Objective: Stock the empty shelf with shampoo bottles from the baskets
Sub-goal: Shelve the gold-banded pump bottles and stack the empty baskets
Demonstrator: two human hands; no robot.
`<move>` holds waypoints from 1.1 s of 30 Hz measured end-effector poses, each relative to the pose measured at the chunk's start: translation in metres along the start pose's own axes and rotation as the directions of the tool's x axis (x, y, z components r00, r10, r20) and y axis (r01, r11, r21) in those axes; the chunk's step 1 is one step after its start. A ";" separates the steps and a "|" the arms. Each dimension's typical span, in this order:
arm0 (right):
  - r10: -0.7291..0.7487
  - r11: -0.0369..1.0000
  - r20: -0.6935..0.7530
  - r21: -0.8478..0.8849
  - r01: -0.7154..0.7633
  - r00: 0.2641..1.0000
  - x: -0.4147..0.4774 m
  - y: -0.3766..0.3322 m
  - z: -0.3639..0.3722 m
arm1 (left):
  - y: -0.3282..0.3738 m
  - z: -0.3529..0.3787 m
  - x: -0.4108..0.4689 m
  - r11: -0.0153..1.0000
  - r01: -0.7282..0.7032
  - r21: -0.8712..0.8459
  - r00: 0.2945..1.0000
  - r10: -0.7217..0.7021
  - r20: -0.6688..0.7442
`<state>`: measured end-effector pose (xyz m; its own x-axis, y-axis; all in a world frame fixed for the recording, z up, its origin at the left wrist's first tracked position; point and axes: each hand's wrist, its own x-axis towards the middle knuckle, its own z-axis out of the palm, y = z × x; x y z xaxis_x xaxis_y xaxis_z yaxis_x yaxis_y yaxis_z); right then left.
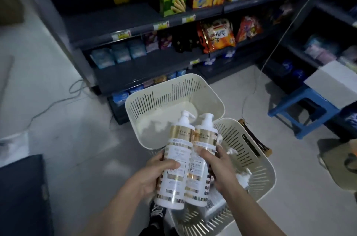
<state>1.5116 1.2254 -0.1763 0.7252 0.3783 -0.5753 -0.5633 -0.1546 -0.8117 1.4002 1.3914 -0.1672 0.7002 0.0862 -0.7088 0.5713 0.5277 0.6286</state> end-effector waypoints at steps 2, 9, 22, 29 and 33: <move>-0.050 0.998 0.080 -0.027 0.052 0.996 -0.008 -0.011 0.015 | -0.002 -0.003 -0.023 0.995 -0.059 -0.079 0.998 0.055 -0.041; -0.108 0.986 0.390 -0.075 0.148 0.914 -0.045 -0.040 0.088 | -0.015 -0.028 -0.117 0.887 -0.371 -0.277 0.916 0.300 -0.265; -0.021 0.948 0.829 -0.161 0.275 0.559 -0.151 -0.031 0.270 | -0.054 -0.096 -0.318 0.678 -0.732 -0.064 0.471 0.436 -0.767; -0.006 0.940 0.922 -0.127 0.317 0.388 -0.220 -0.017 0.372 | -0.081 -0.143 -0.417 0.611 -0.788 0.079 0.220 0.398 -0.890; -0.016 0.933 0.958 -0.088 0.348 0.287 -0.258 -0.007 0.433 | -0.092 -0.175 -0.470 0.575 -0.799 0.178 0.098 0.416 -0.904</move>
<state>1.1571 1.5242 0.0218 -0.1621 0.9852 -0.0550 -0.2388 -0.0933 -0.9666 0.9439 1.4503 0.0526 -0.0805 0.9920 -0.0976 -0.1548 0.0843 0.9843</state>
